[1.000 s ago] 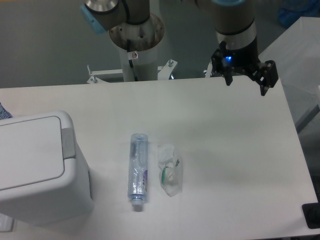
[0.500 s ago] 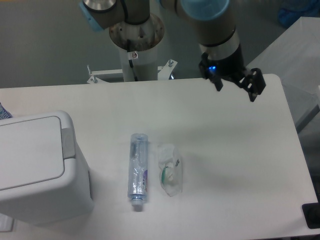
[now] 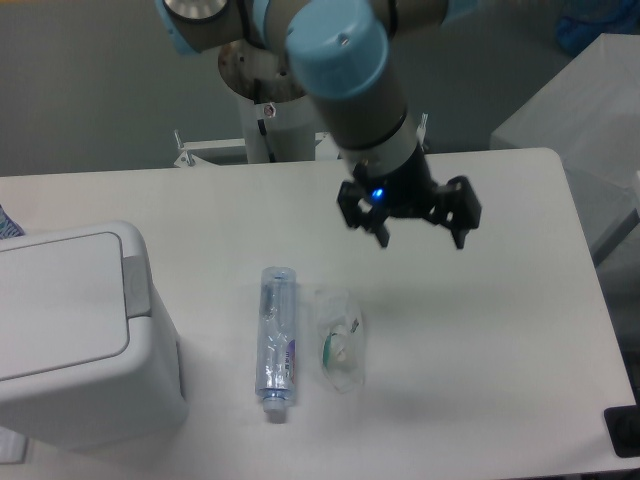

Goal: Open the trash can
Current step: 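Move the open gripper across the table toward the trash can lid, then lower the gripper onto the trash can lid's edge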

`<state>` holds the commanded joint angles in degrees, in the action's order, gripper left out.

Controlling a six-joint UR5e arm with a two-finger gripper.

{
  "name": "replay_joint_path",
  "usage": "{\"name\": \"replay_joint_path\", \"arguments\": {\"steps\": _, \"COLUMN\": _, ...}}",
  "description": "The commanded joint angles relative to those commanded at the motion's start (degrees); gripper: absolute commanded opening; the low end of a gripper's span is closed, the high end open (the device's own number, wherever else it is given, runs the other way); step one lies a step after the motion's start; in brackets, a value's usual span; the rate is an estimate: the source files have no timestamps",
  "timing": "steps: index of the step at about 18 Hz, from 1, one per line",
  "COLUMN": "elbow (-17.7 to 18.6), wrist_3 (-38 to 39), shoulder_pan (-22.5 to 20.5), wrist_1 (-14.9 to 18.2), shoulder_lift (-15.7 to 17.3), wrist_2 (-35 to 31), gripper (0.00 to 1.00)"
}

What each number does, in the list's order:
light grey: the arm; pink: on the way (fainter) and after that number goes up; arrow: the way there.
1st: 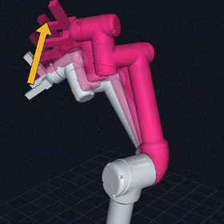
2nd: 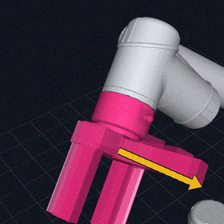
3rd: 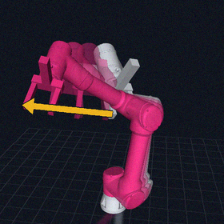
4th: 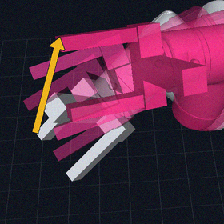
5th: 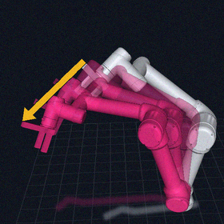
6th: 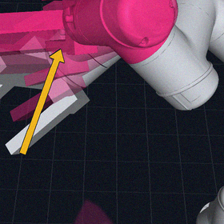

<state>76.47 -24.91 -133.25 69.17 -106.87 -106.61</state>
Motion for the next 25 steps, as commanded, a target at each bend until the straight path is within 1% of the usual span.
{"name": "replay_joint_path", "arguments": {"steps": 1, "elbow": -0.9, "wrist_3": 2.5, "shoulder_pan": 0.7, "wrist_1": -0.3, "shoulder_lift": -0.1, "wrist_2": 1.6, "gripper": 1.0}}
{"name": "replay_joint_path", "arguments": {"steps": 2, "elbow": -1.5, "wrist_3": 3.9, "shoulder_pan": 1.1, "wrist_1": -0.3, "shoulder_lift": -0.2, "wrist_2": 4.5, "gripper": 1.0}}
{"name": "replay_joint_path", "arguments": {"steps": 4, "elbow": -2.0, "wrist_3": 5.3, "shoulder_pan": 1.2, "wrist_1": -0.3, "shoulder_lift": -0.1, "wrist_2": 10.9, "gripper": 1.0}}
{"name": "replay_joint_path", "arguments": {"steps": 7, "elbow": -3.3, "wrist_3": 11.3, "shoulder_pan": 1.2, "wrist_1": -0.3, "shoulder_lift": -0.1, "wrist_2": 21.4, "gripper": 1.0}}
{"name": "replay_joint_path", "arguments": {"steps": 9, "elbow": -3.3, "wrist_3": 15.2, "shoulder_pan": 1.3, "wrist_1": -0.3, "shoulder_lift": 0.2, "wrist_2": 25.0, "gripper": 1.0}}
{"name": "replay_joint_path", "arguments": {"steps": 11, "elbow": -3.3, "wrist_3": 17.4, "shoulder_pan": 1.4, "wrist_1": -0.3, "shoulder_lift": 0.7, "wrist_2": 27.1, "gripper": 1.0}}
{"name": "replay_joint_path", "arguments": {"steps": 12, "elbow": -3.1, "wrist_3": 18.7, "shoulder_pan": 1.5, "wrist_1": -0.3, "shoulder_lift": 1.5, "wrist_2": 28.0, "gripper": 1.0}}
{"name": "replay_joint_path", "arguments": {"steps": 14, "elbow": -2.4, "wrist_3": 19.5, "shoulder_pan": 1.5, "wrist_1": 0.0, "shoulder_lift": 2.4, "wrist_2": 28.9, "gripper": 1.0}}
{"name": "replay_joint_path", "arguments": {"steps": 17, "elbow": 1.0, "wrist_3": 20.9, "shoulder_pan": 3.2, "wrist_1": 0.0, "shoulder_lift": 3.8, "wrist_2": 29.3, "gripper": 1.0}}
{"name": "replay_joint_path", "arguments": {"steps": 20, "elbow": 2.5, "wrist_3": 23.3, "shoulder_pan": 4.8, "wrist_1": -0.1, "shoulder_lift": 3.9, "wrist_2": 29.4, "gripper": 1.0}}
{"name": "replay_joint_path", "arguments": {"steps": 22, "elbow": 2.8, "wrist_3": 25.5, "shoulder_pan": 6.0, "wrist_1": -0.1, "shoulder_lift": 3.8, "wrist_2": 29.4, "gripper": 1.0}}
{"name": "replay_joint_path", "arguments": {"steps": 25, "elbow": 2.9, "wrist_3": 26.6, "shoulder_pan": 6.1, "wrist_1": -0.2, "shoulder_lift": 3.9, "wrist_2": 30.4, "gripper": 1.0}}
